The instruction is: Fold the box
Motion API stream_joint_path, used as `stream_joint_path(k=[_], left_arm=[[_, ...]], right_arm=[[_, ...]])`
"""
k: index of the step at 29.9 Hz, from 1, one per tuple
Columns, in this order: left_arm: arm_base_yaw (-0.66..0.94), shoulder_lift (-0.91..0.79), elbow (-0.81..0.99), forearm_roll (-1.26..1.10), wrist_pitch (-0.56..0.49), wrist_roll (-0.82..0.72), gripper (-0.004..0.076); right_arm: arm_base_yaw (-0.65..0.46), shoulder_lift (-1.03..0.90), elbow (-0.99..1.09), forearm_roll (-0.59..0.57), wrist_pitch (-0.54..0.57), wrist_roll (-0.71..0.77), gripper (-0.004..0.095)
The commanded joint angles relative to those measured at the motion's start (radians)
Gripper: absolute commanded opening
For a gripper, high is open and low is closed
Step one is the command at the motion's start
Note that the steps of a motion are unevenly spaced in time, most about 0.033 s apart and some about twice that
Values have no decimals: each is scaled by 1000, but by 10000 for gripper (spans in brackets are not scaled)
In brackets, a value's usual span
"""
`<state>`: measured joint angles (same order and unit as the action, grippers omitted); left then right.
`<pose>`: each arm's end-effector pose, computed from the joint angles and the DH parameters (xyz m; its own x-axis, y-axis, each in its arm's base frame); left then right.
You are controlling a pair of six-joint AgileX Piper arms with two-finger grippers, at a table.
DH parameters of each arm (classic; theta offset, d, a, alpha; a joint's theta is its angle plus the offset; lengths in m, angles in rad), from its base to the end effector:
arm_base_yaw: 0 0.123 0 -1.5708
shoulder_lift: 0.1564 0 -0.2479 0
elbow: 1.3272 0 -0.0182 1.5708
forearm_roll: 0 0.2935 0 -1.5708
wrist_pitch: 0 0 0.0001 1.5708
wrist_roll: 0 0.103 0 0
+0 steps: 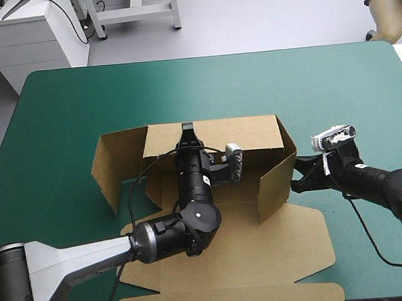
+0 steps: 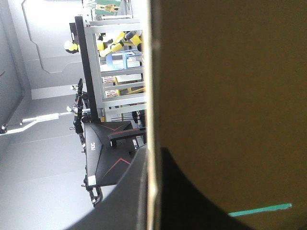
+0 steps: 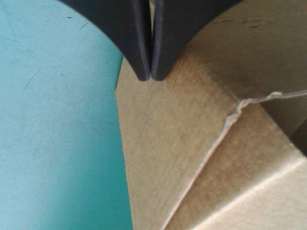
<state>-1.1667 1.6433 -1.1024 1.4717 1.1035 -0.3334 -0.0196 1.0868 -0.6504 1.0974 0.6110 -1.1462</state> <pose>0.2280 -0.3002 0.2237 -0.0018 0.9992 0.0392 0.2771 -0.0372 0.9601 0.2732 0.0473 0.2202 -0.5543 -0.1043 -0.8257 -0.4654 0.8614 0.2036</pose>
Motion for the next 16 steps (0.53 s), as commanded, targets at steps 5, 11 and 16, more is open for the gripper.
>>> stream_joint_path(k=[5, 11, 16], left_arm=[[-5, -48, -25, 67, 47, -13, -8], [-5, -48, -25, 67, 47, -13, -8], [-5, -48, -25, 67, 47, -13, -8]], right_arm=[[4, -19, -27, -21, 89, -30, 108], [4, -19, -92, -100, 127, -12, 530], [4, -5, -100, -105, 120, -6, 788]])
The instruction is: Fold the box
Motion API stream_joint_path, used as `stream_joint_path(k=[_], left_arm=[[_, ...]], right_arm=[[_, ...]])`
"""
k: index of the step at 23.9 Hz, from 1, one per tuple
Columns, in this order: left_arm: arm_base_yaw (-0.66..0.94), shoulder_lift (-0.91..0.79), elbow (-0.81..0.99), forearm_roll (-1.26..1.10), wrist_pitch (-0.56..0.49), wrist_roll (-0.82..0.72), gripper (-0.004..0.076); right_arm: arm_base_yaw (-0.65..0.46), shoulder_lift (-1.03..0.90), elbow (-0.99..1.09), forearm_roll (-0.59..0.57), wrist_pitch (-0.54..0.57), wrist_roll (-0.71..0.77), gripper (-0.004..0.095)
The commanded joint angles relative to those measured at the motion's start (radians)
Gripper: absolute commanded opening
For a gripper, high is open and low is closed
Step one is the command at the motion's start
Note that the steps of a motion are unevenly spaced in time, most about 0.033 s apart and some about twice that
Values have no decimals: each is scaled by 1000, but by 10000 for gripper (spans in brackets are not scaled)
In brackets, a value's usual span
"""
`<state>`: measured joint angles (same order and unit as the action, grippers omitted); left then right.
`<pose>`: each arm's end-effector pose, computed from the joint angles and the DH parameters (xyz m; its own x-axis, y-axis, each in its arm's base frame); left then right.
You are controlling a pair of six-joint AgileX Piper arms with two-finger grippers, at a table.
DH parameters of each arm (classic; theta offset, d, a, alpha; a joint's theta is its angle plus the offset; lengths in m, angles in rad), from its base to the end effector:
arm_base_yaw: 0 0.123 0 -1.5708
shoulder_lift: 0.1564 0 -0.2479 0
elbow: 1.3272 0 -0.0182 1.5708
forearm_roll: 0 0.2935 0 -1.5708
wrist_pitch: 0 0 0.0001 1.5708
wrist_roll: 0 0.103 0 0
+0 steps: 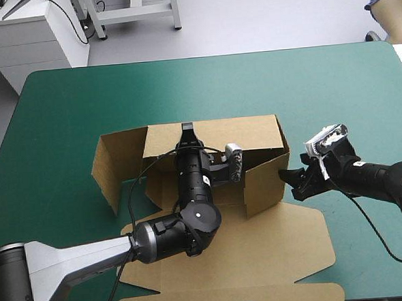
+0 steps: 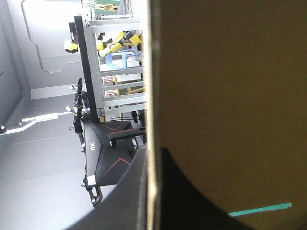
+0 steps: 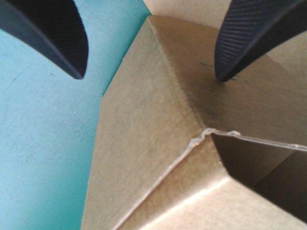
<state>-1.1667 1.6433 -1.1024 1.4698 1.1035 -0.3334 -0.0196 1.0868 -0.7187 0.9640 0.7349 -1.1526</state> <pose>0.2279 -0.3002 0.2235 -0.0026 0.9993 0.0385 0.2787 -0.0363 0.9597 0.2708 0.0515 0.2348 -0.5226 -0.2634 -0.8108 -0.5878 0.8002 0.1189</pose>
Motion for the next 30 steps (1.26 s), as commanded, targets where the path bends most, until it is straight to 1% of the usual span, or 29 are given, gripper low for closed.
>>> stream_joint_path(k=[1, 4, 5, 6, 8, 12, 14, 17, 19, 23, 26, 28, 29, 30], left_arm=[[-5, -48, -25, 68, 47, -13, -8], [-5, -48, -25, 64, 58, -13, -8], [-5, -48, -25, 64, 58, -13, -8], [-5, -48, -25, 64, 58, -13, -8], [-5, -48, -25, 52, 58, -13, -8], [-5, -48, -25, 43, 58, -13, -8], [-5, -48, -25, 43, 58, -13, -8], [-5, -48, -25, 43, 56, -13, -8], [-5, -48, -25, 43, 54, -13, -8], [-5, -48, -25, 43, 40, -13, -8], [-5, -48, -25, 43, 17, -13, -8], [-5, -48, -25, 43, 6, -13, -8], [-5, -48, -25, 43, 4, -13, -8], [-5, -48, -25, 43, 4, -22, -8]], right_arm=[[4, 4, -30, 29, -4, 0, 788], [28, 43, -30, 91, -5, -18, 786], [38, 50, -30, 96, -9, -18, 786], [73, 62, -27, 96, -48, -10, 786], [138, 62, 1, 96, -163, 5, 786], [307, 60, 100, 111, -465, 19, 782], [386, 62, 120, 142, -616, 19, 782], [457, 63, 119, 156, -735, 19, 782], [488, 63, 119, 156, -779, 5, 766], [503, 64, 119, 156, -810, 1, 687], [503, 64, 119, 156, -847, 1, 606], [503, 64, 119, 147, -851, -1, 491], [503, 64, 119, 145, -849, -1, 390], [503, 64, 119, 145, -847, -5, 269]])
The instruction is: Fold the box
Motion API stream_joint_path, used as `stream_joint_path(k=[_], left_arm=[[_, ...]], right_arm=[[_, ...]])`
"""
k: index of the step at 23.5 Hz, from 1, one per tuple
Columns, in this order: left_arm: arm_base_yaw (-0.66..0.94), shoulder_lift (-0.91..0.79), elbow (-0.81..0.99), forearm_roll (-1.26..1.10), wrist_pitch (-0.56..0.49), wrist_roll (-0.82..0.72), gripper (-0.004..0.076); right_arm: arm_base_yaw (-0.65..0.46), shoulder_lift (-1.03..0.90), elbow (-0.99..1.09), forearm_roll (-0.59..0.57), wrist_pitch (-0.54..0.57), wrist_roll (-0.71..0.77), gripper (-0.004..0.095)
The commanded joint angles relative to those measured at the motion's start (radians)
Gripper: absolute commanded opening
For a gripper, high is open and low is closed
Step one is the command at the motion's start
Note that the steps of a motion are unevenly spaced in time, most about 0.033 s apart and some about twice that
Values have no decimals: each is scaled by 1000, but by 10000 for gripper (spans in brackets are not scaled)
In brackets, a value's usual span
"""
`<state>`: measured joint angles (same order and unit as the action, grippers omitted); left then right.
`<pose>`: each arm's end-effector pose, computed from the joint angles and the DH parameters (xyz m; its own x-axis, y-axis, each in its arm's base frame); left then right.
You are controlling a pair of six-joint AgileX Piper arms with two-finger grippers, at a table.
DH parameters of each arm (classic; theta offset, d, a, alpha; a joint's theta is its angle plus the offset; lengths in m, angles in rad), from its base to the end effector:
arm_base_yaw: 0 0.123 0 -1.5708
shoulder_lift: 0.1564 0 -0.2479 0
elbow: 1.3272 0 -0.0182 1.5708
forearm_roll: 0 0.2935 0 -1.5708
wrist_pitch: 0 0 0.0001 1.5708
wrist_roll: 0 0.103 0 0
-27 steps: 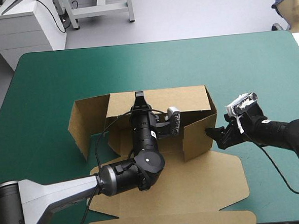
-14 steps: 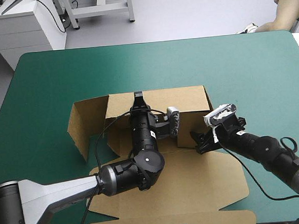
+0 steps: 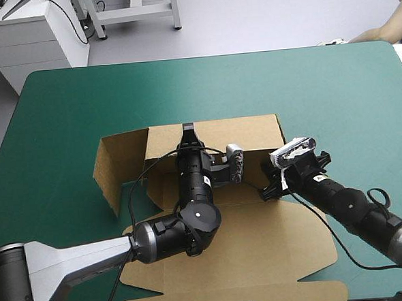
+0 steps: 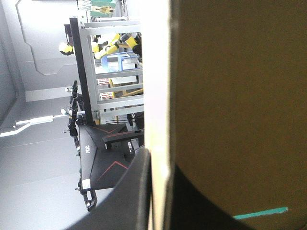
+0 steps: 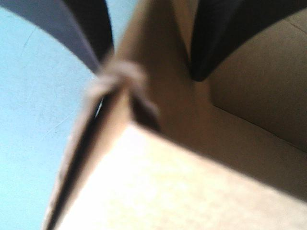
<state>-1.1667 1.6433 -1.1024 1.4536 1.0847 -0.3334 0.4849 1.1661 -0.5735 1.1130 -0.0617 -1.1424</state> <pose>0.2273 -0.3014 0.2215 0.0078 0.9996 0.0277 0.2976 -0.0287 0.9543 0.2645 0.1330 0.1898 -0.3942 -0.2417 -0.8867 -0.4340 0.8994 -0.0522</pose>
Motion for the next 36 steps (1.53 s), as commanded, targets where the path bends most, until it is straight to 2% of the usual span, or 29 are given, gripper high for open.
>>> stream_joint_path(k=[1, 2, 12, 15, 17, 19, 21, 24, 30, 36], left_arm=[[-5, -48, -25, 59, 23, -29, -8], [-5, -48, -25, 59, 23, -26, -8], [-5, -48, -25, 186, -1, -28, 13], [-5, -48, -25, 238, -3, -28, 90], [-5, -48, -25, 238, -30, -46, 190], [-5, -48, -25, 242, -45, -131, 247], [-5, -48, -25, 242, -43, -182, 254], [-29, -48, -25, 246, -25, -180, 254], [-164, -48, -25, 246, 33, -180, 254], [-278, -48, -25, 216, 113, -180, 253]], right_arm=[[-1, -15, -27, -4, -51, -17, 135], [-1, -15, -27, -4, -52, -19, 2], [-1, -15, -27, 0, -63, -19, -20], [-1, -15, -27, 0, -59, -19, -20], [-1, 1, -29, 2, -65, -19, -20], [-1, 35, -38, 4, -61, -2, -20], [-1, 78, -56, 15, -50, 3, -20], [-1, 135, -113, 27, -62, 3, -20], [-5, 215, -191, 46, -65, 5, -20], [-5, 238, -197, 102, -143, 1, -20]])
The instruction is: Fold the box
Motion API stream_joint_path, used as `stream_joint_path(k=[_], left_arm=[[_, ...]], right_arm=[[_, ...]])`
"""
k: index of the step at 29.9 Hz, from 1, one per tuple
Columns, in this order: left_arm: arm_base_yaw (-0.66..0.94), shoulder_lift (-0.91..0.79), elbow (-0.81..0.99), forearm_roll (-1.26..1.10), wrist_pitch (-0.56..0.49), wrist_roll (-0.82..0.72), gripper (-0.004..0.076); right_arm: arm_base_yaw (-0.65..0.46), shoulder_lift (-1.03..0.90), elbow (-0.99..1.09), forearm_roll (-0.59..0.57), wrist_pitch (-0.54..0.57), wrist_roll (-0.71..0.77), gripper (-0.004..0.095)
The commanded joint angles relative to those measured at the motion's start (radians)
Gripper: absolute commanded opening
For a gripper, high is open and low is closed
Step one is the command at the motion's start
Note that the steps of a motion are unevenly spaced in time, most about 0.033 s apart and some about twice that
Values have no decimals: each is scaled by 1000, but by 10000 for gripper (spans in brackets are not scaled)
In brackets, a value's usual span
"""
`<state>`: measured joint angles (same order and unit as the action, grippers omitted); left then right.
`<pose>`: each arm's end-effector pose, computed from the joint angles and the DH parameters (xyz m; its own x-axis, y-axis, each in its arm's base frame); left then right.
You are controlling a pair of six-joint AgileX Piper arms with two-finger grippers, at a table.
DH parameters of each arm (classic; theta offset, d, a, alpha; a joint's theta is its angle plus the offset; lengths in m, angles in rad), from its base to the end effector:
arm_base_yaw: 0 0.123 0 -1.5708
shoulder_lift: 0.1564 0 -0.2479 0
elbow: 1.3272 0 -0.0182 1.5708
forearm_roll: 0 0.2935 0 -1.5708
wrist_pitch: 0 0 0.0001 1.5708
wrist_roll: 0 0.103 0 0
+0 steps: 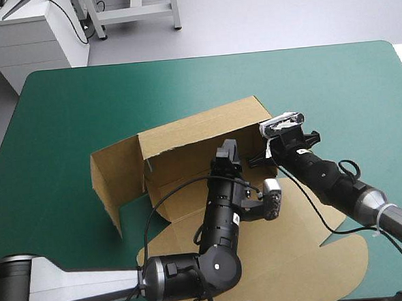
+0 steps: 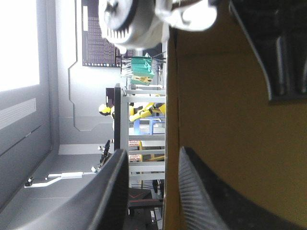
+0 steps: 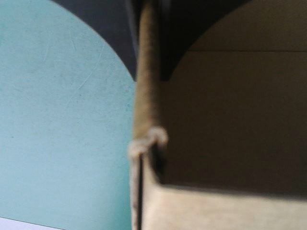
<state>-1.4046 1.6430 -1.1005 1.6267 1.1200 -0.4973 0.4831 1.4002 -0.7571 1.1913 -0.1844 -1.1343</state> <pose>0.1526 -0.3499 0.2367 0.2527 0.9656 -0.0607 0.1571 0.0210 0.9874 0.3137 0.1448 0.1839 -0.4304 -0.1689 -0.8867 -0.3029 0.9524 -0.0345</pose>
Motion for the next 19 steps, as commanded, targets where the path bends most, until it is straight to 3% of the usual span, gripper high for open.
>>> stream_joint_path(k=[1, 4, 6, 10, 13, 19], left_arm=[[-49, -48, -27, 29, 80, -16, 253], [-65, -48, -27, -55, 82, -16, 165], [-65, -48, -27, -131, 76, 43, -7], [-52, -68, -52, -276, 64, 174, 10], [1, -108, -85, -443, -8, 261, 10], [192, -226, -130, -723, -232, 352, 9]], right_arm=[[-4, 4, -14, 28, -26, -12, -20], [-4, 6, -14, 36, -21, -22, -20], [-4, 8, -14, 68, -6, -22, -20], [-4, 8, -14, 109, 55, -27, -20], [-14, 9, -14, 112, 83, -27, -20], [-184, 11, -14, 117, 374, -20, -20]])
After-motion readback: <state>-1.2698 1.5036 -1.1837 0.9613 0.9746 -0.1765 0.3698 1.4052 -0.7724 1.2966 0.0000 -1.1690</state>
